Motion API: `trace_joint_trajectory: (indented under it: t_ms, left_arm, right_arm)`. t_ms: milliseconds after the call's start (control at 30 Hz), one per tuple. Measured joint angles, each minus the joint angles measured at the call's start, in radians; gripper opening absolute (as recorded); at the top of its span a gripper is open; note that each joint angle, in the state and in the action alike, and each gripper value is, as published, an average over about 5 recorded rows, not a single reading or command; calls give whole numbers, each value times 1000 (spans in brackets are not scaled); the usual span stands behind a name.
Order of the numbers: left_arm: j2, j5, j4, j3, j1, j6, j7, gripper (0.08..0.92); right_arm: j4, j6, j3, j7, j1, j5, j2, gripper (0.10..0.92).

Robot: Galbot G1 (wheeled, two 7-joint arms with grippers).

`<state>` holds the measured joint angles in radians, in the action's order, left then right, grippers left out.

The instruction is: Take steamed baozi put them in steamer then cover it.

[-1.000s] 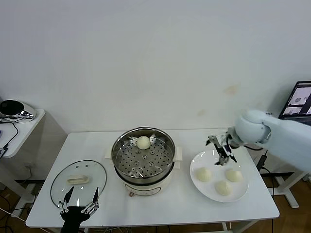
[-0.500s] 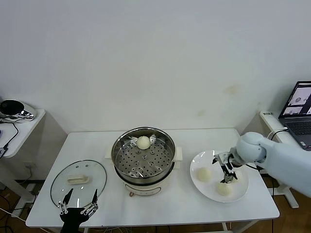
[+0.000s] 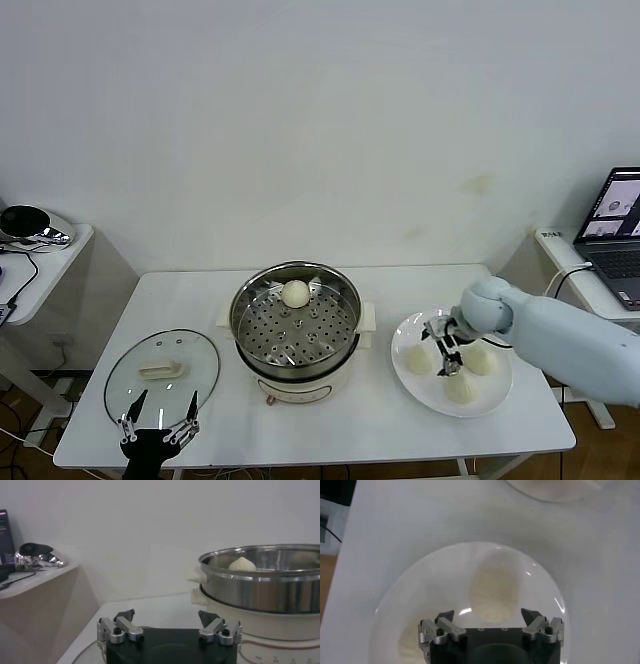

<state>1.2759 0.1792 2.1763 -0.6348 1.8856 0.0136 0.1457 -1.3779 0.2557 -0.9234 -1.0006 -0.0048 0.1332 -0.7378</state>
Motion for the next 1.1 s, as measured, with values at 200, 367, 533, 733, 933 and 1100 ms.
trace_joint_trajectory:
  t_ms: [200, 367, 533, 733, 933, 1100]
  left_arm:
    - [0, 0, -6, -2, -2, 0, 0, 823]
    - [-2, 1, -10, -5, -4, 0, 1, 823]
    - [-1, 2, -13, -5, -5, 0, 1, 823]
    - [-1, 2, -13, -4, -6, 0, 1, 823]
    - [-2, 2, -10, -4, -3, 0, 1, 823]
    - [-5, 2, -8, -4, -3, 0, 0, 823]
  right_arm:
    - [37, 8, 0, -5, -6, 6, -40, 791]
    - [52, 18, 0, -11, -7, 14, -55, 718]
    - [58, 22, 2, -16, -13, 20, -58, 642]
    - [57, 24, 6, -21, -15, 17, -56, 549]
    - [31, 35, -11, -29, 18, -2, -31, 476]
    - [-14, 48, -53, -40, 97, -45, 9, 484]
